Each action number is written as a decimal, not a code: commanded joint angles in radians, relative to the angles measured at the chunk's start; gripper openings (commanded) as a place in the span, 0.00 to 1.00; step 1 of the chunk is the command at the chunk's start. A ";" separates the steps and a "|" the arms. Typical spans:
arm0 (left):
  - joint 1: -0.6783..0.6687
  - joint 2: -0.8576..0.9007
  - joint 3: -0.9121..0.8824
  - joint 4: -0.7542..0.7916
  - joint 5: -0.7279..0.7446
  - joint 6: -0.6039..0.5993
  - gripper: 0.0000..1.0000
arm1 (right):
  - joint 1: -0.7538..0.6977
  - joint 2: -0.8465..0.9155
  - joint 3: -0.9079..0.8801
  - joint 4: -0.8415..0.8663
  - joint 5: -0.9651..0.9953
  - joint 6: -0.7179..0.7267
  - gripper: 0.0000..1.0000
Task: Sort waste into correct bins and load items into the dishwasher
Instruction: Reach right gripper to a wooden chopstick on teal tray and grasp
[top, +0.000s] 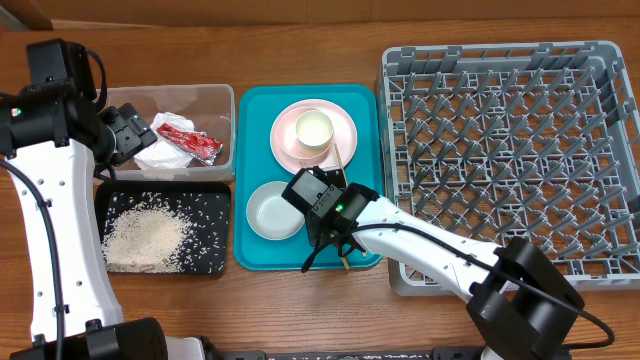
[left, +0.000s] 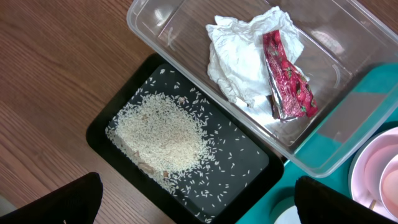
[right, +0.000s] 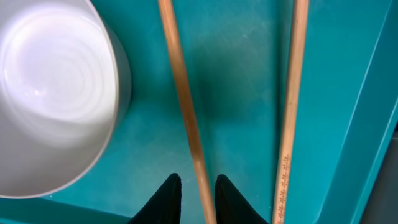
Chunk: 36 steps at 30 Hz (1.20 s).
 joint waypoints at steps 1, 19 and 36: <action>0.003 0.003 0.014 0.000 -0.006 -0.003 1.00 | 0.000 0.003 -0.021 0.026 0.008 0.006 0.22; 0.003 0.003 0.014 0.000 -0.006 -0.003 1.00 | 0.000 0.003 -0.201 0.212 0.007 0.000 0.28; 0.003 0.003 0.014 0.000 -0.006 -0.002 1.00 | -0.002 -0.047 -0.036 0.064 -0.075 -0.014 0.05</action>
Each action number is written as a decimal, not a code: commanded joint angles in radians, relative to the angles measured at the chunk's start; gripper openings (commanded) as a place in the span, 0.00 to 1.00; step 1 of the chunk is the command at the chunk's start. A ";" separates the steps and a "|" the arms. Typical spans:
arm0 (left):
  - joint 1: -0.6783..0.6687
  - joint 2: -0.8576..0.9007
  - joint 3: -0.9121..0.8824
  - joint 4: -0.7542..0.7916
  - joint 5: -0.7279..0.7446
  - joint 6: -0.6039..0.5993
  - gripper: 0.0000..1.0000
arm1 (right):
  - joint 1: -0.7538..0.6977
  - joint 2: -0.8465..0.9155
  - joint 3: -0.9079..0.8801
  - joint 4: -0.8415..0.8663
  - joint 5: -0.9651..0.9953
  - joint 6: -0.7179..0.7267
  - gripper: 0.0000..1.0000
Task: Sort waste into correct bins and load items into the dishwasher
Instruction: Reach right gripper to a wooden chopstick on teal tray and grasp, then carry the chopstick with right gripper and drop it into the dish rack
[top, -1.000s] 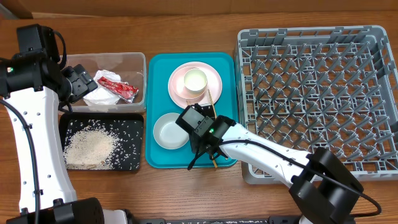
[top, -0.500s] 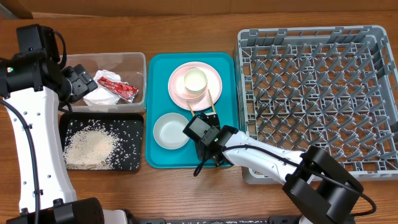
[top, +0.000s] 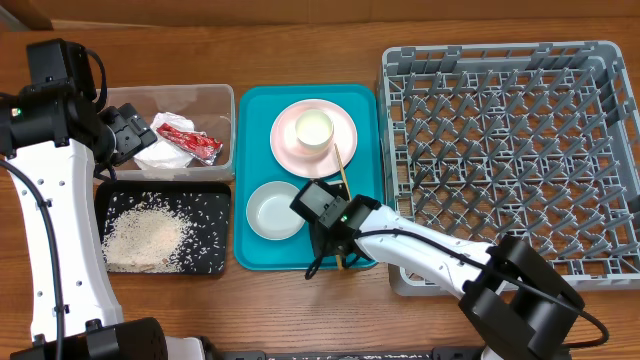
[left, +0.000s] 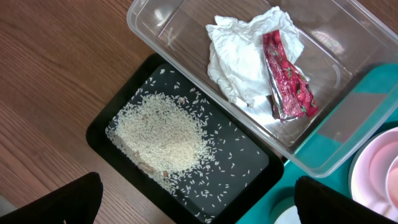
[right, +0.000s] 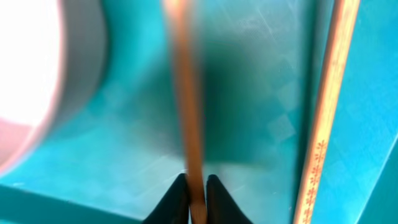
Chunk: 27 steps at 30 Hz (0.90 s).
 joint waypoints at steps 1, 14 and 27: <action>0.003 0.003 0.014 0.000 -0.006 -0.003 1.00 | -0.006 -0.056 0.090 -0.053 0.001 -0.030 0.04; 0.003 0.003 0.014 0.000 -0.006 -0.003 1.00 | -0.108 -0.233 0.386 -0.526 0.096 -0.108 0.04; 0.003 0.003 0.014 0.000 -0.006 -0.003 1.00 | -0.427 -0.249 0.324 -0.504 -0.002 -0.288 0.04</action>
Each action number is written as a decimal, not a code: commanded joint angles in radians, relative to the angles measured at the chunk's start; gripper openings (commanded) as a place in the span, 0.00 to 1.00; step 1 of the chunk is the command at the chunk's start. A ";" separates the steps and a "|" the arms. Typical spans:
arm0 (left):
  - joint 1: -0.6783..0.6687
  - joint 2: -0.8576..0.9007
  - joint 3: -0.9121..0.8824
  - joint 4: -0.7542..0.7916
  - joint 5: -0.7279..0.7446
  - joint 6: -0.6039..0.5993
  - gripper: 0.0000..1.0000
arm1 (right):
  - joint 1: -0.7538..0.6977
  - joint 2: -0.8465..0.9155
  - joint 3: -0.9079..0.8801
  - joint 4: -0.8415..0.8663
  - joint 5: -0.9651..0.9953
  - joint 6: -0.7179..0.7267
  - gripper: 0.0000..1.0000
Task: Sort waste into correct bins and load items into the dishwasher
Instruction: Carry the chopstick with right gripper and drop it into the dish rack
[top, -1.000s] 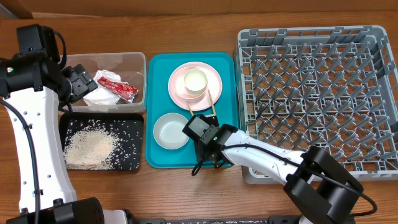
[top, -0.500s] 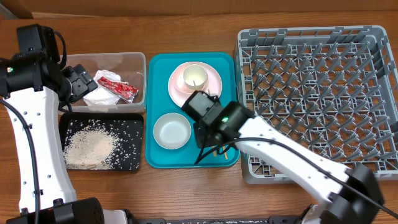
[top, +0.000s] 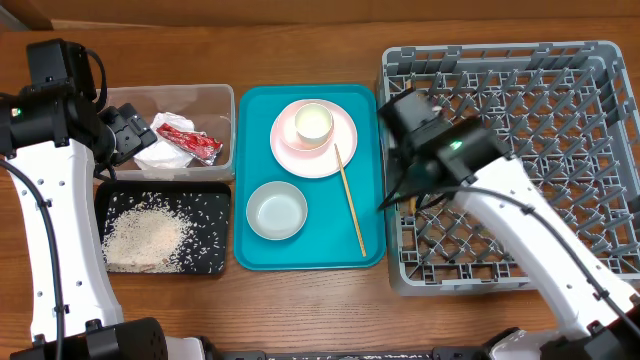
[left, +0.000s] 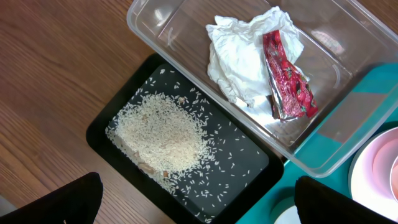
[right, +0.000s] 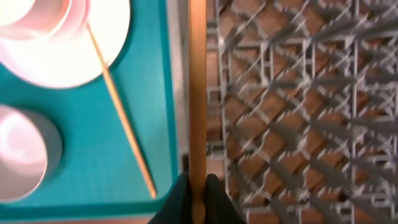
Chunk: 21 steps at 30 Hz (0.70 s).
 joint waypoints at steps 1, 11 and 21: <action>0.003 0.003 0.014 0.000 -0.006 -0.002 1.00 | -0.053 -0.005 -0.031 0.044 -0.106 -0.167 0.04; 0.003 0.003 0.014 0.000 -0.006 -0.003 1.00 | -0.090 -0.005 -0.139 0.140 -0.109 -0.186 0.07; 0.003 0.003 0.014 0.000 -0.006 -0.002 1.00 | -0.090 -0.005 -0.278 0.268 -0.136 -0.183 0.09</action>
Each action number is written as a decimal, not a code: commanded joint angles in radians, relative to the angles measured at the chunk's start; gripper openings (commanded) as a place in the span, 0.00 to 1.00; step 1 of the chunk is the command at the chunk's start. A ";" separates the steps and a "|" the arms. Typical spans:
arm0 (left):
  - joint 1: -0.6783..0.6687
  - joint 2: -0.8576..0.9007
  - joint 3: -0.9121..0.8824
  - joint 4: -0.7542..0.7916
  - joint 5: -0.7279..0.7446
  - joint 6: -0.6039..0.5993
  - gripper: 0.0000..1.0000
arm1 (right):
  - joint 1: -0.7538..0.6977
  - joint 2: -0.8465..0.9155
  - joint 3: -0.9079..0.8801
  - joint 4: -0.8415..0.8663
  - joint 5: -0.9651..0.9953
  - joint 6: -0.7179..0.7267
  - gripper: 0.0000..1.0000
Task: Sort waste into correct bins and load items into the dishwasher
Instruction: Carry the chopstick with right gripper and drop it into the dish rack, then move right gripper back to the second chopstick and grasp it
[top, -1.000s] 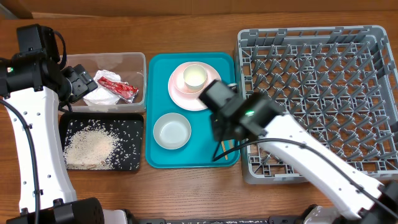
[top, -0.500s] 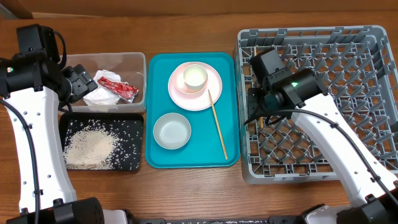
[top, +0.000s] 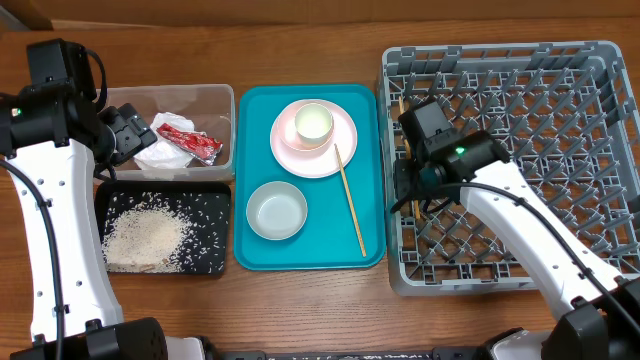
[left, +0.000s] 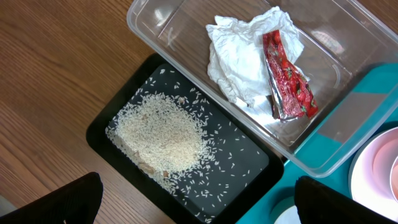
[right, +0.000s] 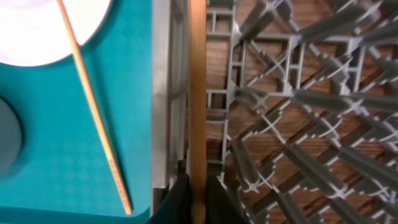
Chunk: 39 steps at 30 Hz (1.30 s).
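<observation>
My right gripper (right: 198, 200) is shut on a wooden chopstick (right: 197, 87). It holds the stick along the left edge of the grey dish rack (right: 298, 93), close above the grid; in the overhead view that chopstick (top: 401, 108) lies just inside the rack (top: 500, 52). A second chopstick (top: 350, 200) rests on the teal tray (top: 250, 100), beside a pink plate (top: 290, 145) carrying a cup (top: 313, 124) and a white bowl (top: 277, 211). My left gripper (left: 196, 205) hangs open high over the bins, holding nothing.
A clear bin (left: 155, 31) holds crumpled tissue (left: 242, 62) and a red wrapper (left: 286, 74). In front of it a black tray (left: 249, 162) holds rice (left: 165, 134). Upright rack prongs fill the whole grid. Wooden table all around.
My right gripper, still shut on the chopstick, now sits lower and closer to the rack's left edge. The left arm and everything on the tray are unchanged.
First my right gripper stood open astride one of two chopsticks at the tray's front. Then it was shut on that stick. Later it held the stick over the rack's left edge, leaving one chopstick on the tray, and now holds it lower there.
</observation>
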 joint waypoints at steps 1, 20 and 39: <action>0.003 0.003 0.014 0.000 -0.006 -0.003 1.00 | -0.005 -0.005 -0.031 0.034 -0.033 -0.004 0.10; 0.003 0.003 0.014 0.000 -0.006 -0.003 1.00 | -0.005 -0.005 -0.035 0.084 -0.098 0.002 0.18; 0.003 0.003 0.014 0.000 -0.006 -0.002 1.00 | 0.259 -0.005 -0.035 0.290 -0.108 0.159 0.29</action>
